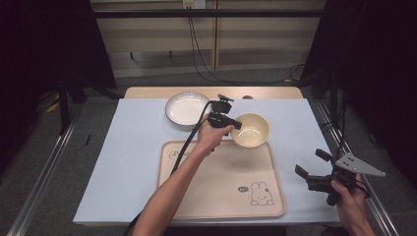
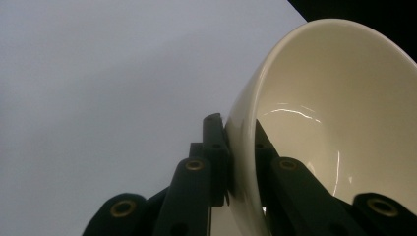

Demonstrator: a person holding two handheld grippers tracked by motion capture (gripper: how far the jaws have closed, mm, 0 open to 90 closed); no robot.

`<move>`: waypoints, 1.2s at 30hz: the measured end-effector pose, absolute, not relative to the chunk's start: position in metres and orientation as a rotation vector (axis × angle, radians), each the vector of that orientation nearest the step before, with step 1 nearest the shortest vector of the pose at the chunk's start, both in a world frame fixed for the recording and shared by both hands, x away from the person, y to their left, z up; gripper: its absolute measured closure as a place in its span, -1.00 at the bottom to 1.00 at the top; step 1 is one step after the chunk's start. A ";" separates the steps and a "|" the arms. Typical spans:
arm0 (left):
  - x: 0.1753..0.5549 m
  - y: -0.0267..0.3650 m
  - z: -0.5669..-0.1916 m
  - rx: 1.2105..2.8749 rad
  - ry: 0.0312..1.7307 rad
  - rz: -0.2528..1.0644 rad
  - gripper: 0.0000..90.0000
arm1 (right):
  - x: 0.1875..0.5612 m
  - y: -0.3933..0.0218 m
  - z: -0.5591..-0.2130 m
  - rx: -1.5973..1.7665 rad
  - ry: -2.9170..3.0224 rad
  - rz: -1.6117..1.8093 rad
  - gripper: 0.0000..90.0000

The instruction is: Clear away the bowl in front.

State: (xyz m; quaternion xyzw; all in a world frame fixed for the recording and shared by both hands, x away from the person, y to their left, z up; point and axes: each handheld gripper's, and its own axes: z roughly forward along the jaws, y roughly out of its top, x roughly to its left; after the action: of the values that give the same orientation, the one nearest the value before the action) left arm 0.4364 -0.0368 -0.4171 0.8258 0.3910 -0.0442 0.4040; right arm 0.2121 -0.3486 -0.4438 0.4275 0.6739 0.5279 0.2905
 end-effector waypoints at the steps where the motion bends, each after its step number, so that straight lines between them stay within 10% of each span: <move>1: 0.435 -0.040 -0.418 2.074 1.004 -0.110 0.86 | 0.212 -0.348 -0.444 1.144 1.798 1.410 -0.96; 36: 0.423 -0.068 -0.453 2.223 0.948 -0.151 0.86 | 0.212 -0.348 -0.444 1.147 1.803 1.412 -0.97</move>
State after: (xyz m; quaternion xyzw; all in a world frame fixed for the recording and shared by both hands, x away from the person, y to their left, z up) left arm 0.4229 -0.0682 -0.4534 0.8592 0.3664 -0.0583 0.3524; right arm 0.2119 -0.3483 -0.4440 0.4291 0.6746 0.5281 0.2863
